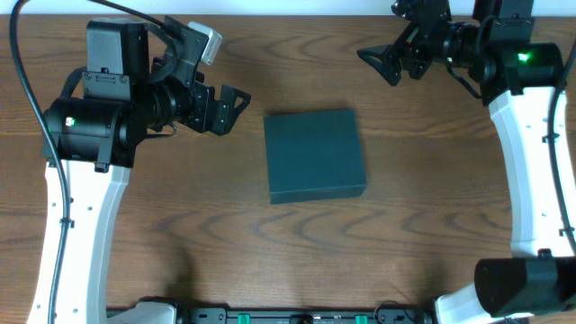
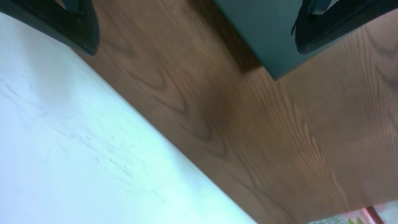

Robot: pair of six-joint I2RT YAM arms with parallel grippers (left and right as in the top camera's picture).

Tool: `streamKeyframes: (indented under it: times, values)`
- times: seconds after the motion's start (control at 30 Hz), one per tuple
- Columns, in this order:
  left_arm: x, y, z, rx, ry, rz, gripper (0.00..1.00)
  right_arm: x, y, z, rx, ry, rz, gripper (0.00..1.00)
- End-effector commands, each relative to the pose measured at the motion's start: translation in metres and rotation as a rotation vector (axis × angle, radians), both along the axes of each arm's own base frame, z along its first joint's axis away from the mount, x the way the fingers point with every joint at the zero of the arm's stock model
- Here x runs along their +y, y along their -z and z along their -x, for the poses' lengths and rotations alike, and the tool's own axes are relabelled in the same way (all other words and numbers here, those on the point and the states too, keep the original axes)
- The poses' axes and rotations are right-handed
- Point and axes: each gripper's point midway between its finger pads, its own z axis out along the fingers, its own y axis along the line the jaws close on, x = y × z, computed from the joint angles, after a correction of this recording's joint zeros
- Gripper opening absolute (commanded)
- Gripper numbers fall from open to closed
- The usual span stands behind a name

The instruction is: Pack container

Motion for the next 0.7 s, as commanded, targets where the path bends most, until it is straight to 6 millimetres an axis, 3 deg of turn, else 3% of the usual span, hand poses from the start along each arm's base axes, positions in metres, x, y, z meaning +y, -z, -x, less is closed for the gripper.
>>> streamKeyframes:
  times: [0.0,0.37,0.53,0.67]
  values:
    - [0.002,-0.002,0.001,-0.009,-0.002,-0.008,0.95,0.003,-0.005,0.003,-0.008,-0.003,0.0,0.99]
    - [0.004,0.0,0.002,-0.001,-0.01,-0.017,0.95,0.003,-0.005,0.003,-0.008,-0.003,0.0,0.99]
    - [0.007,-0.005,0.019,0.01,-0.013,-0.023,0.95,0.003,-0.005,0.003,-0.008,-0.003,0.0,0.99]
    - [0.032,-0.009,0.04,-0.006,-0.108,-0.126,0.95,0.003,-0.005,0.003,-0.008,-0.003,0.0,0.99]
